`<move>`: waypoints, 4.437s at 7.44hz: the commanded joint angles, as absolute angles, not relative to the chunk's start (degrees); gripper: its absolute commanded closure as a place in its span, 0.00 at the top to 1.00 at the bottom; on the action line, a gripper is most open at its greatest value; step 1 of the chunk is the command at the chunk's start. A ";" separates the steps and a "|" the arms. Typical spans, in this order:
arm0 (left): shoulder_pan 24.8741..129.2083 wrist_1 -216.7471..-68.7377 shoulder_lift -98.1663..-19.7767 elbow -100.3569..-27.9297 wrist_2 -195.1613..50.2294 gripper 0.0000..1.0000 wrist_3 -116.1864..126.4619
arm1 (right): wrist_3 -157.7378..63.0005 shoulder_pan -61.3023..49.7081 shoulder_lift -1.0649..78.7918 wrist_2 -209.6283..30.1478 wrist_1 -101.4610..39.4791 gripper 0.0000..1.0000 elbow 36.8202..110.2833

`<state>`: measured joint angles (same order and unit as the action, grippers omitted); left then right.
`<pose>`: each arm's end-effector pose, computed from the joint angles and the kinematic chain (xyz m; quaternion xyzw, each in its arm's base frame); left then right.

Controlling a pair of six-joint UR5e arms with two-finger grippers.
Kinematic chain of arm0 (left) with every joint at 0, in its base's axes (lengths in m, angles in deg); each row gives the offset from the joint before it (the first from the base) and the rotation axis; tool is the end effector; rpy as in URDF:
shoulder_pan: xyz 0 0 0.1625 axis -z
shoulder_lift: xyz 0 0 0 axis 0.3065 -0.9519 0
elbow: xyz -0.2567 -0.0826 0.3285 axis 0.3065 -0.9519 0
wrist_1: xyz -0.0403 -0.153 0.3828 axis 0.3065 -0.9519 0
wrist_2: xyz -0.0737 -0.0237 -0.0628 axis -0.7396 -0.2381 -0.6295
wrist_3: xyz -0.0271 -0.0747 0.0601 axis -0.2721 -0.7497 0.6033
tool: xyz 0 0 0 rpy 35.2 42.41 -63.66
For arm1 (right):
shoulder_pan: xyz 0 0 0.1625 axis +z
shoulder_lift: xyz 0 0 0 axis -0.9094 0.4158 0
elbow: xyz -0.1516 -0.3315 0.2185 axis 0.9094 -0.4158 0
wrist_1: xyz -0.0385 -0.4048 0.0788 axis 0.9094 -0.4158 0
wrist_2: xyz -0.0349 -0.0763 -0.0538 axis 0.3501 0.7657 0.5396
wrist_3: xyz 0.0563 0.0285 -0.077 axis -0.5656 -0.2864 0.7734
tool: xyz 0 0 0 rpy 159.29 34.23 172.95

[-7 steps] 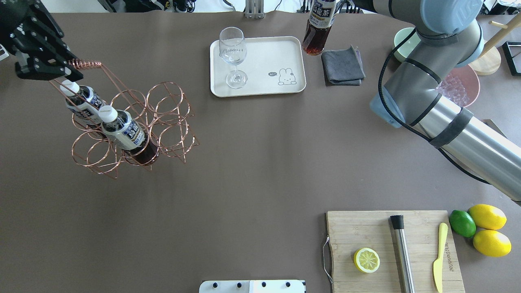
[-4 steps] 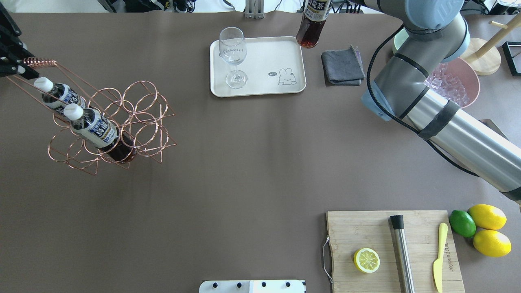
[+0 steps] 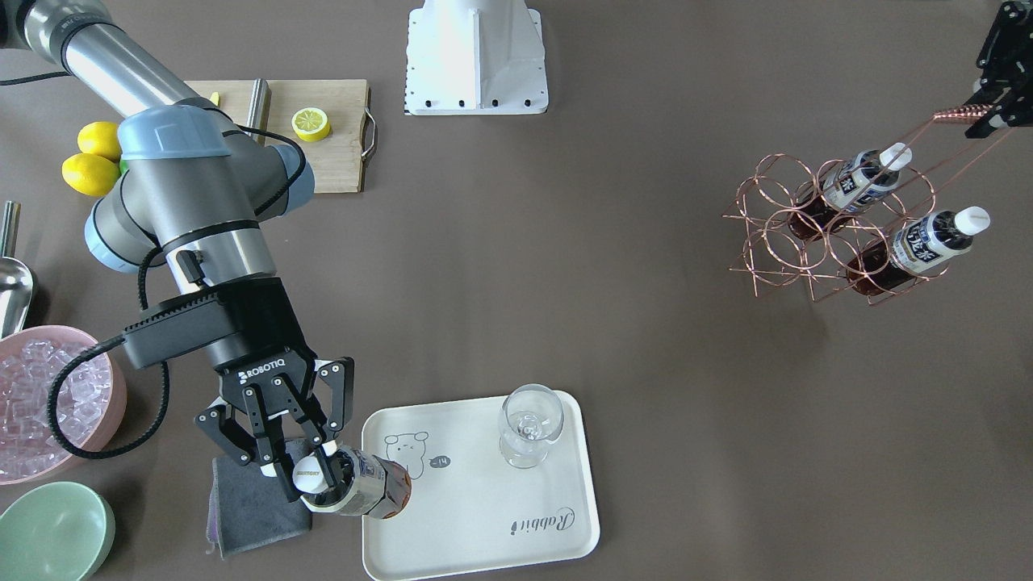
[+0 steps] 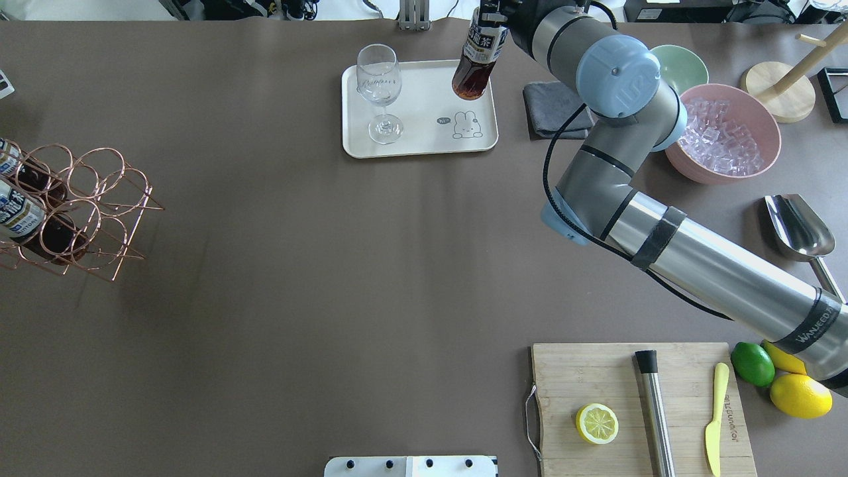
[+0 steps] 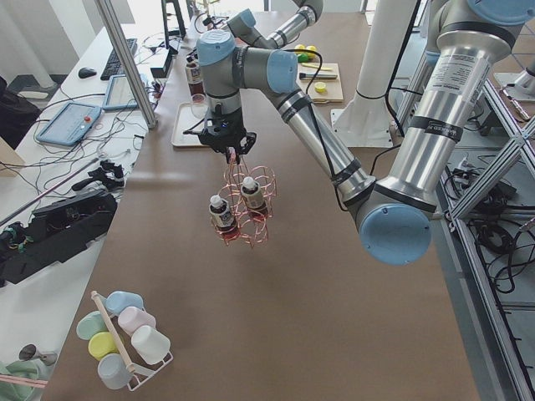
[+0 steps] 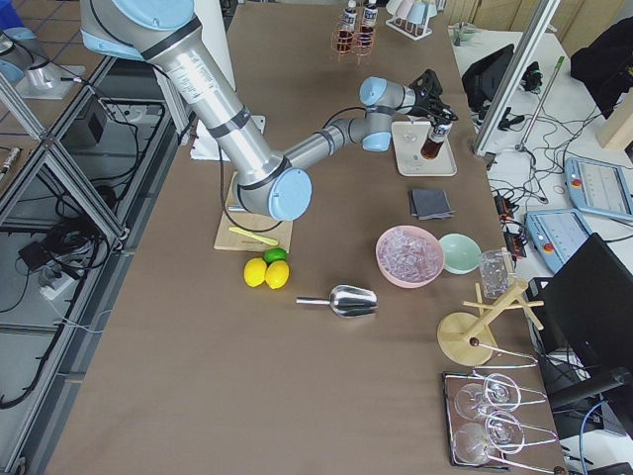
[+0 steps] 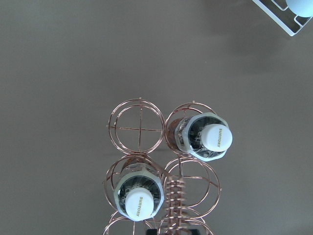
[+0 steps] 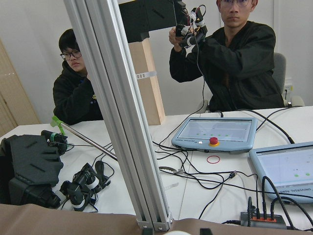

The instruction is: Take tea from basket to plate

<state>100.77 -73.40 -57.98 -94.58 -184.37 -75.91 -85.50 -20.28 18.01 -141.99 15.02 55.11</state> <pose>-0.0032 -0.4995 0.3247 -0.2537 0.2743 -0.6322 0.6788 -0.4080 -0.6350 0.2236 0.5043 -0.4491 0.1485 0.7225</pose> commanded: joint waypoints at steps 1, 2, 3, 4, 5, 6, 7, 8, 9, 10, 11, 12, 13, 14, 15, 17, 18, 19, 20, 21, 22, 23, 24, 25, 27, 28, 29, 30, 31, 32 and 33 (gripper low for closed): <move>102.04 -73.74 -58.79 -88.69 -182.33 0.00 -70.84 | -84.31 -22.97 18.01 -138.88 14.82 0.00 53.78; 102.31 -73.92 -60.54 -85.53 -182.42 0.00 -70.40 | -82.56 -23.33 18.01 -138.53 14.82 0.00 53.68; 104.22 -74.10 -62.30 -81.50 -182.68 0.00 -66.39 | -81.42 -23.50 17.66 -138.44 14.82 0.00 53.07; 105.29 -74.10 -65.10 -77.37 -182.77 0.00 -64.44 | -81.40 -23.59 17.05 -138.44 14.73 0.00 52.54; 105.47 -75.58 -66.78 -74.19 -182.59 0.00 -64.07 | -81.32 -23.85 16.61 -138.18 14.64 0.00 52.10; 107.04 -79.16 -67.32 -70.94 -182.59 0.00 -63.89 | -81.32 -24.73 16.52 -137.22 14.56 0.00 51.75; 107.40 -80.42 -69.94 -66.56 -182.59 0.00 -63.89 | -81.32 -25.61 16.52 -135.99 14.55 0.00 51.75; 107.32 -81.73 -73.36 -60.51 -182.51 0.00 -64.07 | -81.32 -25.79 16.52 -135.80 14.55 0.00 51.66; 107.49 -84.10 -74.52 -56.80 -182.51 0.00 -64.33 | -80.71 -26.14 16.52 -135.28 14.55 0.00 51.66; 107.76 -86.38 -74.53 -55.02 -182.59 0.00 -65.98 | -80.53 -26.66 16.60 -134.66 14.55 0.00 51.66; 107.76 -88.58 -74.53 -54.04 -182.59 0.00 -68.00 | -80.53 -26.76 16.60 -134.57 14.55 0.00 51.66; 107.24 -88.69 -74.62 -53.60 -182.51 0.00 -69.59 | -80.53 -26.84 16.60 -134.57 14.64 0.00 51.75; 107.14 -90.52 -74.62 -52.72 -182.51 0.00 -71.69 | -80.53 -27.02 16.78 -134.40 14.82 0.00 52.18; 106.97 -92.88 -74.71 -51.32 -182.51 0.00 -73.71 | -80.61 -27.11 16.17 -133.87 14.73 0.83 52.45; 106.88 -93.26 -75.49 -50.18 -182.51 0.00 -75.30 | -80.53 -27.54 17.30 -133.78 14.73 1.00 53.76; 106.27 -94.14 -76.02 -49.55 -182.51 0.00 -77.16 | -80.53 -27.55 17.66 -133.78 14.73 1.00 54.74; 104.70 -94.14 -76.03 -49.81 -181.90 0.00 -78.03 | -80.44 -27.46 17.75 -133.95 14.64 1.00 55.78; 103.46 -95.10 -76.29 -50.16 -180.32 0.00 -79.43 | -78.78 -27.37 18.01 -134.04 14.38 1.00 57.79; 103.36 -95.11 -75.94 -52.25 -177.96 0.09 -78.75 | -78.51 -26.94 19.58 -135.52 14.38 0.99 60.34; 103.36 -95.11 -74.81 -53.93 -178.11 0.99 -77.35 | -78.33 -25.19 22.20 -139.89 14.12 0.99 63.67; 103.36 -94.93 -74.28 -55.16 -178.11 0.99 -77.25 | -78.33 -22.74 25.27 -144.89 11.42 0.99 68.57; 103.36 -94.67 -74.01 -56.22 -178.11 0.99 -77.25 | -78.42 -20.19 28.79 -150.34 10.00 0.99 72.28; 103.36 -93.54 -72.27 -59.80 -178.11 0.99 -77.25 | -78.50 -16.77 32.13 -157.26 10.07 0.99 74.32; 103.36 -89.52 -69.03 -67.75 -178.02 0.99 -77.25 | -78.68 -13.26 34.34 -163.77 10.07 0.99 75.29; 103.28 -82.66 -62.43 -83.24 -177.94 0.99 -77.25 | -78.94 -6.66 39.43 -176.60 9.90 0.99 75.92; 103.36 -79.23 -61.45 -87.13 -177.85 0.99 -77.16 | -78.51 -3.76 42.59 -183.46 9.81 0.99 75.74; 103.10 -78.07 -59.00 -91.78 -177.85 0.99 -77.16 | -78.33 -0.86 46.10 -190.22 9.46 0.99 75.48; 103.27 -78.05 -54.80 -94.87 -177.93 0.99 -74.99 | -77.63 3.26 49.79 -198.64 6.06 0.99 75.22; 103.80 -77.88 -50.93 -95.69 -178.46 0.99 -66.00 | -72.32 7.65 53.57 -204.30 2.55 0.95 74.87; 104.59 -77.97 -46.98 -95.95 -178.46 0.99 -54.52 | -67.30 9.87 58.65 -206.96 1.99 0.89 74.34; 105.29 -78.14 -44.59 -95.43 -178.29 0.99 -45.79 | -65.17 11.55 60.62 -208.12 1.99 0.87 71.20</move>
<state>104.13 -78.02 -49.80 -95.35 -178.35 -61.45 -70.71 7.71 55.23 -203.96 3.12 74.57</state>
